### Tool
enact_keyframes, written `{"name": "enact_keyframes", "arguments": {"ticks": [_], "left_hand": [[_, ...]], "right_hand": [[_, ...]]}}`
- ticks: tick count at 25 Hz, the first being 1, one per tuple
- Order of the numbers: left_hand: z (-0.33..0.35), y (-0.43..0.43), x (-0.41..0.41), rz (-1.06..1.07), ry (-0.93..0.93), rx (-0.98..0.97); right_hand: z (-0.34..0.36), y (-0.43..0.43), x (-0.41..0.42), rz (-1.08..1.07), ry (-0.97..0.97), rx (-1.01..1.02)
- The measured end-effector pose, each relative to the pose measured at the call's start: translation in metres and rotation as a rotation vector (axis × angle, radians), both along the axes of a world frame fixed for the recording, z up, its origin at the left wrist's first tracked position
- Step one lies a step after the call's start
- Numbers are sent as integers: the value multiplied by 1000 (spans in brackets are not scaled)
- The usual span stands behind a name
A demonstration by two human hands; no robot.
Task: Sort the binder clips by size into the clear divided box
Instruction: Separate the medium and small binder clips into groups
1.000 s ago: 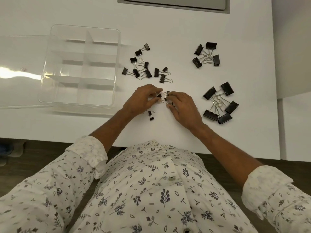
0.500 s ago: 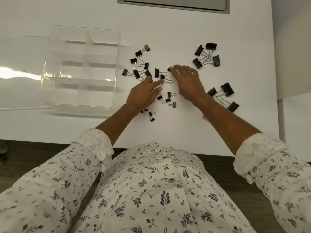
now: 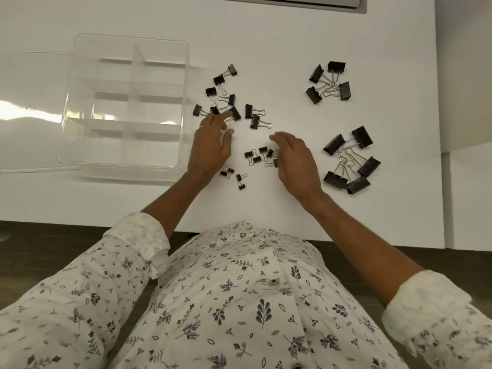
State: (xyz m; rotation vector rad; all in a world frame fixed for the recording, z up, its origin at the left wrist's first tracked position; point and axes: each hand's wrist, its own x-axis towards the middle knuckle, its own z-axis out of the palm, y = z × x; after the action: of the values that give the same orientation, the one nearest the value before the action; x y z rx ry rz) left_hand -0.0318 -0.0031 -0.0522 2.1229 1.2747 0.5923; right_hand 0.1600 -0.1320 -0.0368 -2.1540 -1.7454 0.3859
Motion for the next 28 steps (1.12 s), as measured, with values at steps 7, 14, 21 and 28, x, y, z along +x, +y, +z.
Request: {"name": "enact_keyframes", "arguments": {"ticks": [7, 14, 21, 28], "left_hand": [[-7, 10, -7, 75, 150, 52], [0, 6, 0, -66, 14, -36], [11, 0, 25, -195, -160, -121], [-2, 8, 4, 82, -120, -76]], "right_hand": [[6, 81, -2, 187, 10, -82], [-1, 84, 17, 129, 22, -50], [-3, 77, 24, -30, 173, -12], [-13, 76, 12, 50, 120, -44]]}}
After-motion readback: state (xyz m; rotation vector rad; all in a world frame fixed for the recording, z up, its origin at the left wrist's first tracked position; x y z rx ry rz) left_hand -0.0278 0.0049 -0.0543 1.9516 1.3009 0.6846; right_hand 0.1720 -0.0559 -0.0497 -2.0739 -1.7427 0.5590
